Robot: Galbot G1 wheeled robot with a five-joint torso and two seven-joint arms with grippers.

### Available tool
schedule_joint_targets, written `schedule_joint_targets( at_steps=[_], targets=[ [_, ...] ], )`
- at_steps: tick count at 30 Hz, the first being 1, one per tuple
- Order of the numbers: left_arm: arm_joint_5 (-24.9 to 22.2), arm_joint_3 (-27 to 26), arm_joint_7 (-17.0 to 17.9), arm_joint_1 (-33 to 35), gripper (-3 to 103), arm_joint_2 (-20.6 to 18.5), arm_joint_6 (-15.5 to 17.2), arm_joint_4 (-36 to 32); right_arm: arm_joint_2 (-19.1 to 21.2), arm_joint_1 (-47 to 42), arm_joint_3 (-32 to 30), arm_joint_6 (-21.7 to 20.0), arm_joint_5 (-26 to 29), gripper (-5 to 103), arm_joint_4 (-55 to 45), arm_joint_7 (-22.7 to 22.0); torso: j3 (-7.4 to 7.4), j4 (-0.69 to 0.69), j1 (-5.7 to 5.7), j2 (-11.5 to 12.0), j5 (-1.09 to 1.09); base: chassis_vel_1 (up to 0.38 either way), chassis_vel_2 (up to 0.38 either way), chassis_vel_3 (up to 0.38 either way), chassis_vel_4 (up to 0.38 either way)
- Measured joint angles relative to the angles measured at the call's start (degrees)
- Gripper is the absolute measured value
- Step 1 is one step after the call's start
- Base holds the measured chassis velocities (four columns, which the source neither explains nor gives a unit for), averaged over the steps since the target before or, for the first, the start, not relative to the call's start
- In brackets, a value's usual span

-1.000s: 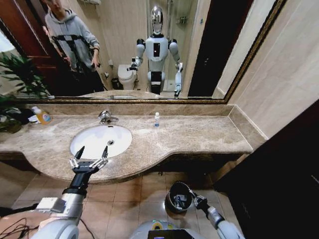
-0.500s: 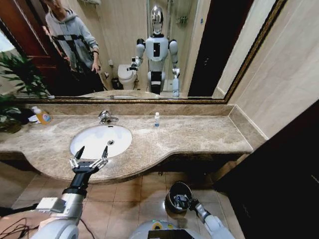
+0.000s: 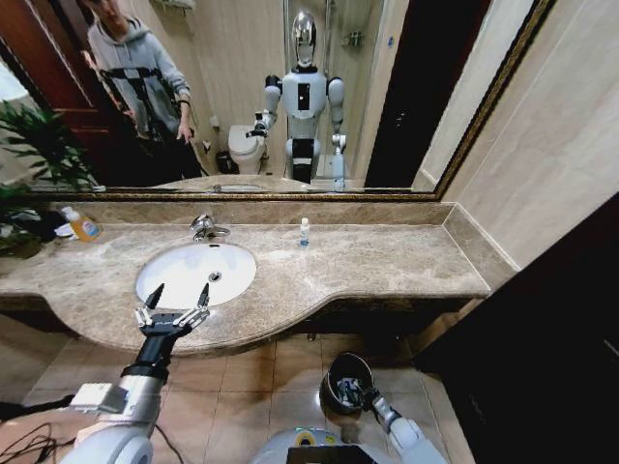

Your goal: Pick up the trash from the sink and place it in the trash bin.

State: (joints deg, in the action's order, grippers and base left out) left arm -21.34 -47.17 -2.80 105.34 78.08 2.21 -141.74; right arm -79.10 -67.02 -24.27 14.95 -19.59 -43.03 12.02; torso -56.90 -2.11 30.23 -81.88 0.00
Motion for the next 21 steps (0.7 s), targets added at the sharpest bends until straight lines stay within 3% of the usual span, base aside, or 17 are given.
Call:
schedule_joint_targets(
  at_steps=[9,12,15,17,21],
  targets=[
    [0.0,0.0,0.0,0.0,100,0.0,0.0,0.0,-0.5,-0.01,0.11,0.6,-0.78,4,-0.03,0.31,0.0,0.0,0.0,0.0,0.0,0.0,0.0,0.0,0.0],
    [0.0,0.0,0.0,0.0,100,0.0,0.0,0.0,-0.5,-0.09,0.13,0.87,-0.94,19,-0.29,0.49,0.0,0.0,0.0,0.0,0.0,0.0,0.0,0.0,0.0],
    [0.0,0.0,0.0,0.0,100,0.0,0.0,0.0,-0.48,-0.12,0.07,1.04,-0.93,24,-0.5,0.5,0.0,0.0,0.0,0.0,0.0,0.0,0.0,0.0,0.0],
    [0.0,0.0,0.0,0.0,100,0.0,0.0,0.0,-0.27,-0.35,0.06,1.1,-0.84,35,-1.05,0.5,0.0,0.0,0.0,0.0,0.01,0.0,0.0,0.0,0.0],
    [0.0,0.0,0.0,0.0,100,0.0,0.0,0.0,0.06,-0.68,0.06,1.1,-0.46,46,-1.69,0.5,0.0,0.0,0.0,0.0,0.0,0.0,0.0,0.0,0.0]
  ],
)
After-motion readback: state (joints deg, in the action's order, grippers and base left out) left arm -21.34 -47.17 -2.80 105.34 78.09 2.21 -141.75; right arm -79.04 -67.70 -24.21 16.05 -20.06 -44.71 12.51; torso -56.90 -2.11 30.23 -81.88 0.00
